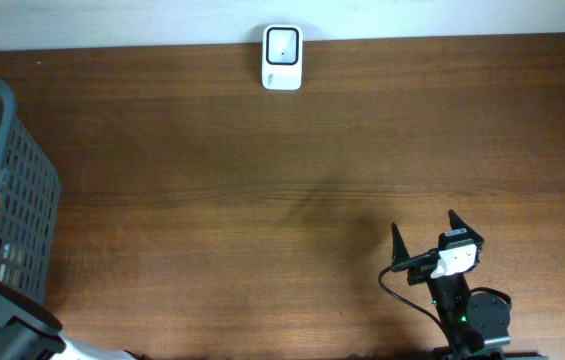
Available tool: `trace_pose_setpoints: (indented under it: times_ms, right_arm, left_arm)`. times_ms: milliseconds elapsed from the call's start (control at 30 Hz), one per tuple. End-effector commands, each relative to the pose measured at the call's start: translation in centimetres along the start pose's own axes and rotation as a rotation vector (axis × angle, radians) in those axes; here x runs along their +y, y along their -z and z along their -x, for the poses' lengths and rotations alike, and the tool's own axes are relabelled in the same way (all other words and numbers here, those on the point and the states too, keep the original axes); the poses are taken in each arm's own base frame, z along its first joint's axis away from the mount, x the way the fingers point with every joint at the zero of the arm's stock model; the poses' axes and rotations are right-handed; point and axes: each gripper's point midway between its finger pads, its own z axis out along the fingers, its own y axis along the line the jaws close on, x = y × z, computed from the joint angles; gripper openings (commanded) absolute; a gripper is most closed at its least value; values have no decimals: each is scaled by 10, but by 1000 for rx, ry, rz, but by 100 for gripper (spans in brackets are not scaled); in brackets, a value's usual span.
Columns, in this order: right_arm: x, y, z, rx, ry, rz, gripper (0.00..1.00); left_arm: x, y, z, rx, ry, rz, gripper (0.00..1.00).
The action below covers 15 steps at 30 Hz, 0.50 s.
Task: Scan the item barcode
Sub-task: 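Reach the left gripper into the basket and grasp the snack bag, then carry the snack bag with the left gripper and drop it mid-table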
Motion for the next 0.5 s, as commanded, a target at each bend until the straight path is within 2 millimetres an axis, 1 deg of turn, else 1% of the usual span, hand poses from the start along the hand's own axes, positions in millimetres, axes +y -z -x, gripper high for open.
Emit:
trace_pose_setpoints:
  times_ms: [0,67,133,167,200,233,267,300,333,367,433,467]
  right_arm:
    - [0,0,-2,1,-4,-5,99]
    - [0,0,-2,1,-4,-5,99]
    - [0,0,-2,1,-4,-4,99]
    - [0,0,-2,1,-4,-5,99]
    - [0,0,-2,1,-4,-5,99]
    - [0,0,-2,1,-4,-5,99]
    - [0,0,-2,1,-4,-5,99]
    - [0,0,-2,1,-4,-5,99]
    - [0,0,-2,1,-4,-5,99]
    - [0,0,-2,0,-4,-5,99]
    - [0,0,-2,0,-4,-5,99]
    - [0,0,-2,1,-4,-5,99]
  left_arm:
    - [9,-13,-4,34,-18,58,0]
    - [2,-3,4,32,-15,29,0]
    - [-3,12,16,22,-12,13,0]
    - [-5,23,24,11,-9,6,0]
    - [-11,42,37,-6,-5,-17,0]
    - [-17,56,44,-11,-3,-46,0]
    - [-24,75,51,-12,-1,-88,0]
    - [-29,90,55,-12,-3,-115,0]
    - [-31,95,56,-12,-5,-126,0]
    - [-37,107,56,-14,-10,-153,0]
    - [-43,123,56,-39,-22,-182,0]
    - [-47,136,54,-60,-32,-203,0]
